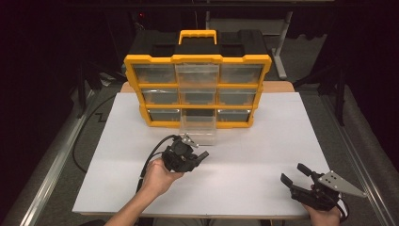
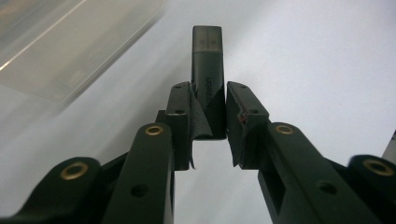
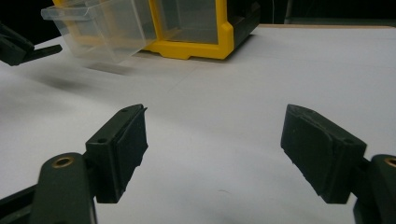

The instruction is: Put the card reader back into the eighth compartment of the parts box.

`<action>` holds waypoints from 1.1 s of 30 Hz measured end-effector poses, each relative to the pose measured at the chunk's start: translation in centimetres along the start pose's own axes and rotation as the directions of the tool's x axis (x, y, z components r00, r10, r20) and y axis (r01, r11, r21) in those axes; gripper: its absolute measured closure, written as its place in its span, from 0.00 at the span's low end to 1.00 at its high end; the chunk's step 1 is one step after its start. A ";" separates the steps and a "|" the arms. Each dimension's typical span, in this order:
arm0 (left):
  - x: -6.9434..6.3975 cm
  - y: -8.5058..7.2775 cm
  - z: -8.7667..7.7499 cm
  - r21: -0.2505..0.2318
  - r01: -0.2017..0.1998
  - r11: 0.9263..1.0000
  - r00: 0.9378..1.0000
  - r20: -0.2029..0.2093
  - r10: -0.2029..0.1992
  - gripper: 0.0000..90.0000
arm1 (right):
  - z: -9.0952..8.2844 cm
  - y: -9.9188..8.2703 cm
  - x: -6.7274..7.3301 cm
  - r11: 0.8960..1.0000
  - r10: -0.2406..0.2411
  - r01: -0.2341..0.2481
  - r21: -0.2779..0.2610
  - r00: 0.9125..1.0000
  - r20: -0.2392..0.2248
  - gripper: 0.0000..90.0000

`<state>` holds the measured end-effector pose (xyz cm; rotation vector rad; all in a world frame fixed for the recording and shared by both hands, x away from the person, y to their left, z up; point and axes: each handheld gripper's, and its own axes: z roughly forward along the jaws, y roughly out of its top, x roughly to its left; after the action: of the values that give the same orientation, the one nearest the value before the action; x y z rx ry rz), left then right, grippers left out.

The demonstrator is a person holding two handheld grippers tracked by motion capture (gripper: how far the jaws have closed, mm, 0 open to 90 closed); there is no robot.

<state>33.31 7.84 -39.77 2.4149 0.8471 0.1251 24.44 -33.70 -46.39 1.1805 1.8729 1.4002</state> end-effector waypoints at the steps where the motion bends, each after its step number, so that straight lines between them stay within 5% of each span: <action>1: 0.0 0.0 -0.1 -0.001 -0.001 1.000 1.000 0.002 0.001 0.81 | 0.0 0.0 0.0 1.000 -0.001 0.001 0.000 1.000 0.000 0.25; 33: 0.8 1.5 -2.1 -0.059 0.027 0.998 1.000 0.015 -0.026 0.81 | 0.0 0.0 0.0 1.000 -0.003 0.003 -0.002 1.000 -0.006 0.25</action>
<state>34.23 8.35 -37.27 2.3464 0.8567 0.1206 24.40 -33.69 -46.37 1.1729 1.8771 1.4050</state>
